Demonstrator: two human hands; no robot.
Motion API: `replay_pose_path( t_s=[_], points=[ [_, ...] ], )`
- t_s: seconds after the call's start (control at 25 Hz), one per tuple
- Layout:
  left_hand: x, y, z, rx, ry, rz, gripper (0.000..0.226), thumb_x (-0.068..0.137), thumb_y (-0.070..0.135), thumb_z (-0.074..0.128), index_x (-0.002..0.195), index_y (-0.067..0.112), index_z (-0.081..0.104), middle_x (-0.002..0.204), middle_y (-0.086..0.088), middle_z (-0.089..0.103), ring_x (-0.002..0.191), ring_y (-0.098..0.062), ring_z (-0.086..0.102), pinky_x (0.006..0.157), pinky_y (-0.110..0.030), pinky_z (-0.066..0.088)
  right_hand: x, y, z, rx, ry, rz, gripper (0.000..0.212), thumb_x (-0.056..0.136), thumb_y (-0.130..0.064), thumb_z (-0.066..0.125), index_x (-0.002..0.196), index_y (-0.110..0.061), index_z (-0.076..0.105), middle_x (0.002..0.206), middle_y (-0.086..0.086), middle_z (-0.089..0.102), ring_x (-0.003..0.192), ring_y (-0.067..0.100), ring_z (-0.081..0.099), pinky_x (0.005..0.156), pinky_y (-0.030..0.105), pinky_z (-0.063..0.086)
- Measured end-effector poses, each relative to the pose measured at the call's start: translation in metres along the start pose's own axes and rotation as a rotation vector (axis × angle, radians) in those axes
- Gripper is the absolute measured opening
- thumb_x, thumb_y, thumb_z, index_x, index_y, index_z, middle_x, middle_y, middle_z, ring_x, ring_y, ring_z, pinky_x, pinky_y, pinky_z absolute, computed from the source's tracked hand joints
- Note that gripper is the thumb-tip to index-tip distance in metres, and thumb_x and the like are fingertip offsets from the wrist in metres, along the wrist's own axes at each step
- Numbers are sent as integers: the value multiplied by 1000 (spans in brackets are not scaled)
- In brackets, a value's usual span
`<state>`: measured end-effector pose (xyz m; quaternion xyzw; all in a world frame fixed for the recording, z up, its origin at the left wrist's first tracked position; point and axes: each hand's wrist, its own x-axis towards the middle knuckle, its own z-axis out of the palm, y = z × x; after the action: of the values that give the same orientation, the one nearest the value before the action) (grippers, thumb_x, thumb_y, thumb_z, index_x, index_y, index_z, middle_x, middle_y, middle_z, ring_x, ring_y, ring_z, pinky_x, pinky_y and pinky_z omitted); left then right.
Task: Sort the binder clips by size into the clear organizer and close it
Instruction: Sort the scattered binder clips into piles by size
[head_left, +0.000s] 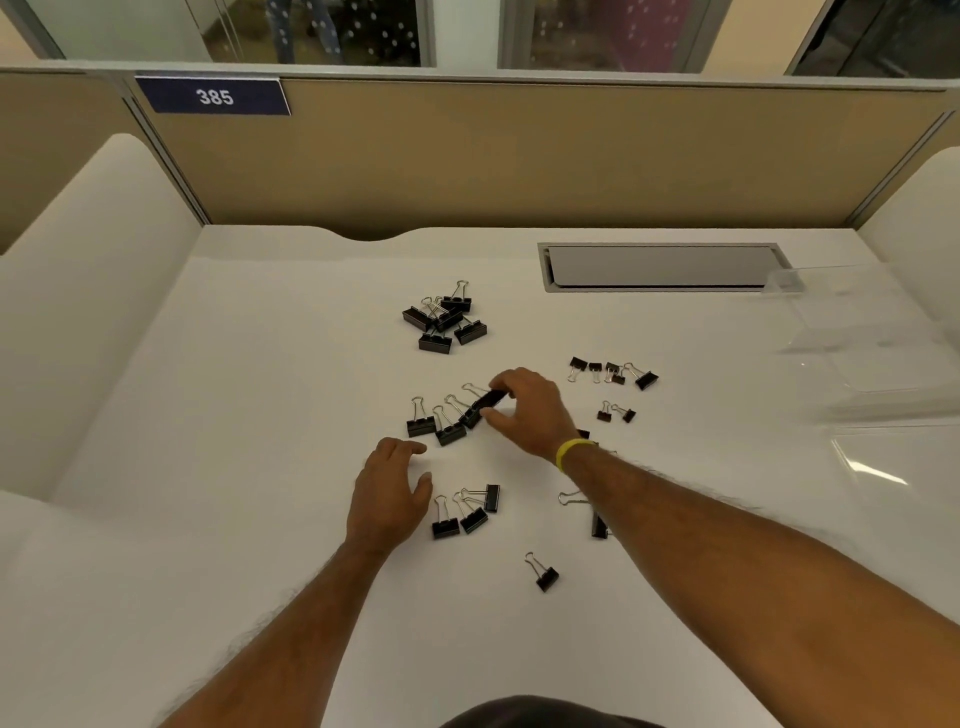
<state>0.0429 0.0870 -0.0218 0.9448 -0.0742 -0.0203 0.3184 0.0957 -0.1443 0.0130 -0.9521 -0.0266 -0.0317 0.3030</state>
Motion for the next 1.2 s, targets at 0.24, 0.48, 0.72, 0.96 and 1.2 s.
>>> replay_pose_path(
  t_s=[0.24, 0.48, 0.72, 0.96, 1.2],
  points=[
    [5, -5, -1, 19, -13, -23, 38, 84, 26, 66, 121, 19, 58, 120, 3, 55, 105, -16, 55, 91, -38, 49, 13, -39, 28, -147, -121, -6, 37, 83, -41, 66, 113, -20, 59, 107, 0, 62, 104, 21, 54, 95, 40, 33],
    [5, -7, -2, 10, -1, -13, 36, 85, 24, 65, 120, 18, 59, 118, 1, 57, 105, -17, 55, 90, -35, 48, 15, -39, 26, -155, -136, 15, 45, 81, -52, 68, 113, -22, 59, 109, -4, 64, 106, 18, 53, 97, 39, 32],
    [7, 2, 1, -5, 45, 48, 32, 83, 18, 65, 115, 18, 61, 113, 3, 58, 102, -18, 57, 89, -38, 48, -11, 0, 7, -87, -70, 60, 34, 86, -38, 65, 115, -20, 59, 109, -3, 63, 108, 18, 52, 98, 36, 31],
    [14, 21, 10, 40, 34, 175, 33, 81, 17, 68, 112, 19, 60, 112, 2, 59, 102, -21, 57, 85, -39, 47, -44, 39, -7, -122, -57, 108, 38, 86, -36, 64, 120, -19, 58, 122, -2, 58, 118, 19, 48, 101, 36, 30],
    [18, 37, 19, 135, -37, 232, 38, 82, 25, 68, 118, 21, 57, 122, 3, 56, 112, -21, 52, 89, -40, 42, -63, 72, -28, -154, 34, 212, 39, 85, -34, 65, 120, -19, 58, 123, -2, 57, 120, 19, 47, 101, 36, 30]
  ],
)
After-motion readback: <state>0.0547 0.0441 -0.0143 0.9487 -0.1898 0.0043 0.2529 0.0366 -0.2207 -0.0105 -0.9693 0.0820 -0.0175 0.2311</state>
